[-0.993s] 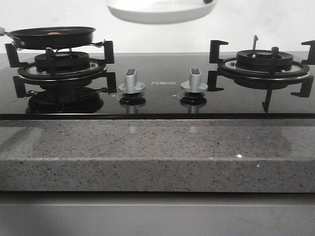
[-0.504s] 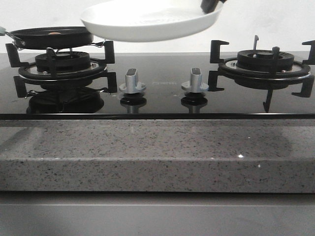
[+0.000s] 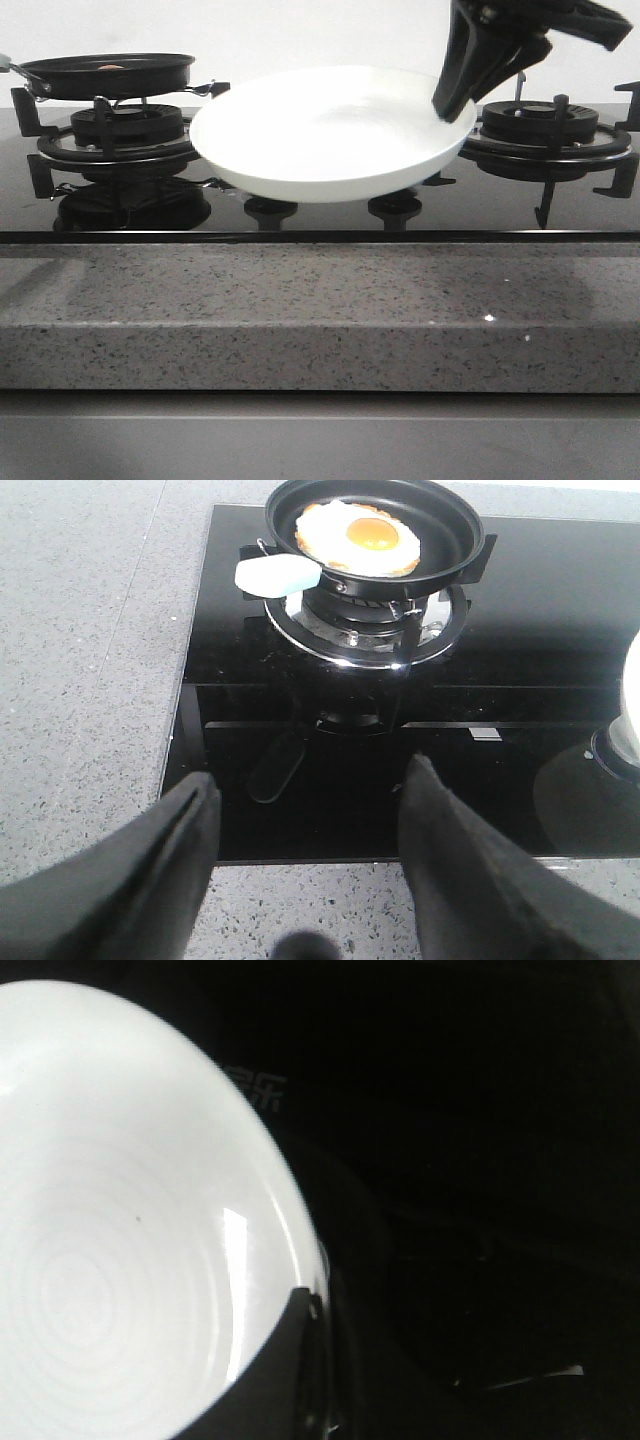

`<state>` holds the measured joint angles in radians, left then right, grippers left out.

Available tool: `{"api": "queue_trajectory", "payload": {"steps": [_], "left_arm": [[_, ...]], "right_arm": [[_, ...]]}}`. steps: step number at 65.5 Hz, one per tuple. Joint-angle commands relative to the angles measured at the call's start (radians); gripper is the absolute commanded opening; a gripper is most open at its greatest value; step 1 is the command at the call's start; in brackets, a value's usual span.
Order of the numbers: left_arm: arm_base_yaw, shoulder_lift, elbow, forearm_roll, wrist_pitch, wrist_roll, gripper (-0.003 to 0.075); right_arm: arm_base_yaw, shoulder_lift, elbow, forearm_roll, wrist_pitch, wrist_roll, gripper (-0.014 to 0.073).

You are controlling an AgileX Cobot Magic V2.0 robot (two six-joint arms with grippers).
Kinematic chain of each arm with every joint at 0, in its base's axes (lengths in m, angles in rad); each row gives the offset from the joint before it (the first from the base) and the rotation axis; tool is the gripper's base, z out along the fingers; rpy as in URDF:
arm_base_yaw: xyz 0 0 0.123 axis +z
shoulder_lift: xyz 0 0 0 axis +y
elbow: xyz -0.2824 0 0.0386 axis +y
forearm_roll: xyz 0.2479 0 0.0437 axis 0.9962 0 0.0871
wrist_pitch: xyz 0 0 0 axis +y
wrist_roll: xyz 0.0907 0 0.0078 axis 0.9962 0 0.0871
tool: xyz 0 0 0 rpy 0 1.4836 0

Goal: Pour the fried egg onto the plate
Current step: 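Lift the white plate with the right gripper and move it toward the pan, then grasp the pale green pan handle with the left gripper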

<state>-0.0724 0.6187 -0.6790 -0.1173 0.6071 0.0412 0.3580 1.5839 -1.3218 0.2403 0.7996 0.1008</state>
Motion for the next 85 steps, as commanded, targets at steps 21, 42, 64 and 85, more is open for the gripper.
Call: {"api": "queue_trajectory", "payload": {"steps": [21,42,64,85], "left_arm": [[-0.008,0.006,-0.034,-0.012,-0.061,0.002,0.0412],[-0.008,0.028,-0.079,-0.041,0.005,0.002,0.0585],[0.000,0.304,-0.283,-0.147,0.076,0.002,0.0585],[0.194,0.582,-0.369,-0.538,0.074,0.129,0.0585]], "right_arm": [[0.000,-0.018,-0.024,0.010,-0.055,0.004,-0.0105],[0.000,-0.018,-0.024,0.010,-0.055,0.004,-0.0105],[0.000,-0.018,-0.024,0.010,-0.055,0.004,-0.0105],[0.000,-0.018,-0.024,0.010,-0.055,0.004,-0.0105]]}}
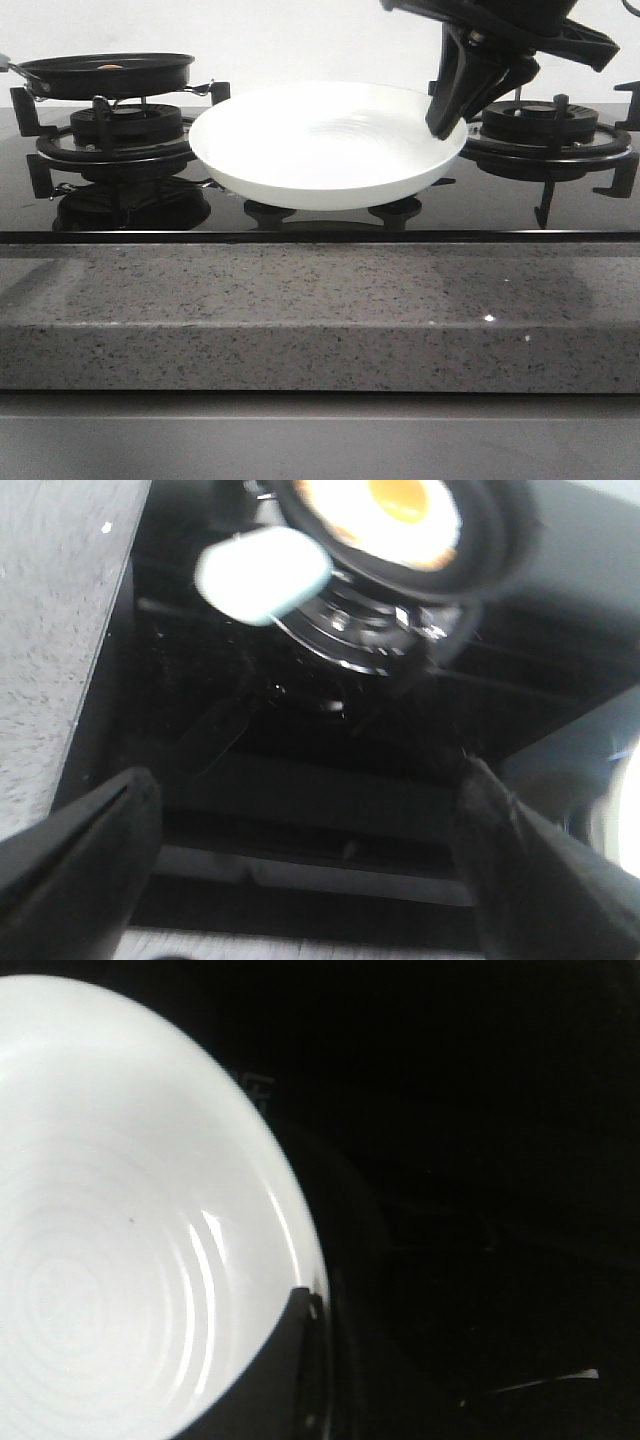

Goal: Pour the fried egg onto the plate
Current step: 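Grasp the pale green pan handle with the left gripper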

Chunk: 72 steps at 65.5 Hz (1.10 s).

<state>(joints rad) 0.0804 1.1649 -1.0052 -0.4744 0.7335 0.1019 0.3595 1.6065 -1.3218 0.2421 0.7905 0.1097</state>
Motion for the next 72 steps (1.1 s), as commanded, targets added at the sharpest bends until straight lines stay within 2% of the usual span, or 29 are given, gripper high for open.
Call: {"api": "queue_trajectory", "payload": {"steps": [1,7,17,30,51,58,72], "left_arm": [[0.049,0.047,-0.043,-0.232,-0.054,0.084,0.0585],[0.101,0.124,-0.043,-0.467,-0.057,0.169,0.0585],[0.136,0.208,-0.043,-0.742,-0.054,0.273,0.0585],[0.136,0.299,-0.043,-0.962,-0.059,0.368,0.0585],[0.136,0.377,-0.043,-1.079,-0.035,0.398,0.0568],[0.136,0.377,-0.043,-1.086,-0.026,0.420,0.0506],[0.136,0.377,-0.043,-1.125,-0.020,0.420,0.0328]], "right_arm": [[-0.002,-0.041,-0.024,0.008,-0.045,-0.004,-0.0105],[-0.002,-0.041,-0.024,0.008,-0.045,-0.004,-0.0105],[-0.002,-0.041,-0.024,0.008,-0.045,-0.004,-0.0105],[-0.002,-0.041,-0.024,0.008,-0.045,-0.004,-0.0105],[-0.002,-0.041,-0.024,0.008,-0.045,-0.004,-0.0105],[-0.002,-0.041,-0.024,0.008,-0.045,-0.004,-0.0105],[-0.002,-0.041,-0.024,0.008,-0.045,-0.004,-0.0105]]}}
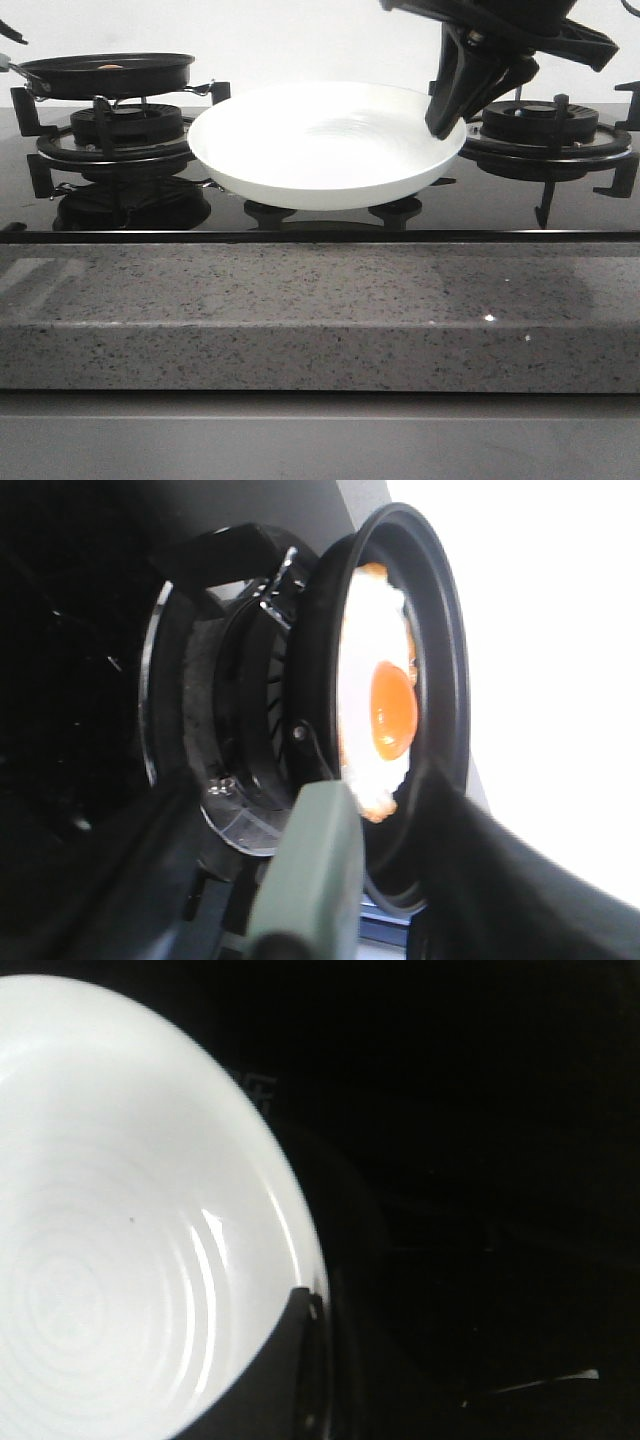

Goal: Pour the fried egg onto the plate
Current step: 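Grasp the pale green pan handle with the left gripper, then lift the frying pan with the left gripper over the held plate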

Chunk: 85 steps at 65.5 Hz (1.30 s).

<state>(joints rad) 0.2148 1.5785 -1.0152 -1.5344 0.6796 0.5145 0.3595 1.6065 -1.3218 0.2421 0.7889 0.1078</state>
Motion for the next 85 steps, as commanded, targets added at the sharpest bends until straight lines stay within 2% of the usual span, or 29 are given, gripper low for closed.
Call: {"api": "queue_trajectory", "payload": {"steps": [1,16,49,60,69,85], "left_arm": [[0.002,-0.037,-0.033,-0.065,0.034,0.007,0.0316],[0.002,-0.037,-0.033,-0.067,0.076,0.010,0.0176],[0.002,-0.050,-0.033,-0.109,0.119,0.084,-0.0021],[0.002,-0.050,-0.033,-0.179,0.173,0.124,-0.0020],[0.002,-0.057,-0.033,-0.254,0.234,0.214,-0.0020],[0.002,-0.101,-0.054,-0.249,0.262,0.302,-0.0020]], "right_arm": [[-0.002,-0.041,-0.024,0.008,-0.044,-0.002,-0.0105],[-0.002,-0.041,-0.024,0.008,-0.044,-0.002,-0.0105],[-0.002,-0.041,-0.024,0.008,-0.044,-0.002,-0.0105],[-0.002,-0.041,-0.024,0.008,-0.044,-0.002,-0.0105],[-0.002,-0.041,-0.024,0.008,-0.044,-0.002,-0.0105],[-0.002,-0.041,-0.024,0.008,-0.044,-0.002,-0.0105]]}}
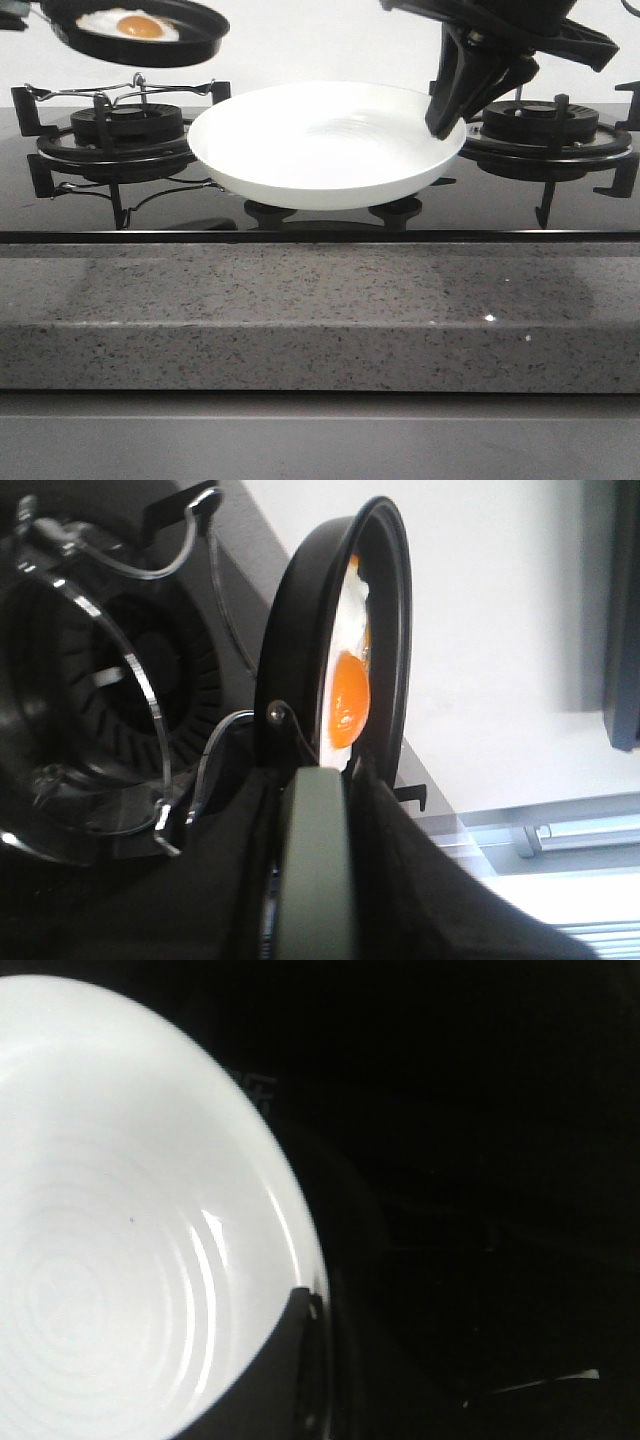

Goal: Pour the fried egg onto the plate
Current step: 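Lift the frying pan with the left gripper over the held plate, then tilt the pan with the left gripper to slide the egg onto the plate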

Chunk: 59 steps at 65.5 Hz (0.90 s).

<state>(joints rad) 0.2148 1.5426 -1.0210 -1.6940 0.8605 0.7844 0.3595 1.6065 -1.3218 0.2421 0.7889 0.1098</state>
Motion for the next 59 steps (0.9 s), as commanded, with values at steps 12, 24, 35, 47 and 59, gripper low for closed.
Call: {"api": "queue_trajectory", "payload": {"steps": [12,24,35,47,59], "left_arm": [[-0.005,-0.130,-0.109,0.050,0.081,0.041,-0.0020],[-0.065,-0.212,-0.118,0.165,0.041,0.041,-0.0020],[-0.216,-0.245,-0.118,0.303,-0.067,0.043,-0.0020],[-0.382,-0.252,-0.118,0.413,-0.199,0.105,-0.0020],[-0.465,-0.278,-0.140,0.481,-0.277,0.222,-0.0020]], "right_arm": [[-0.002,-0.041,-0.024,0.008,-0.044,-0.005,-0.0105],[-0.002,-0.041,-0.024,0.008,-0.044,-0.005,-0.0105],[-0.002,-0.041,-0.024,0.008,-0.044,-0.005,-0.0105],[-0.002,-0.041,-0.024,0.008,-0.044,-0.005,-0.0105],[-0.002,-0.041,-0.024,0.008,-0.044,-0.005,-0.0105]]}}
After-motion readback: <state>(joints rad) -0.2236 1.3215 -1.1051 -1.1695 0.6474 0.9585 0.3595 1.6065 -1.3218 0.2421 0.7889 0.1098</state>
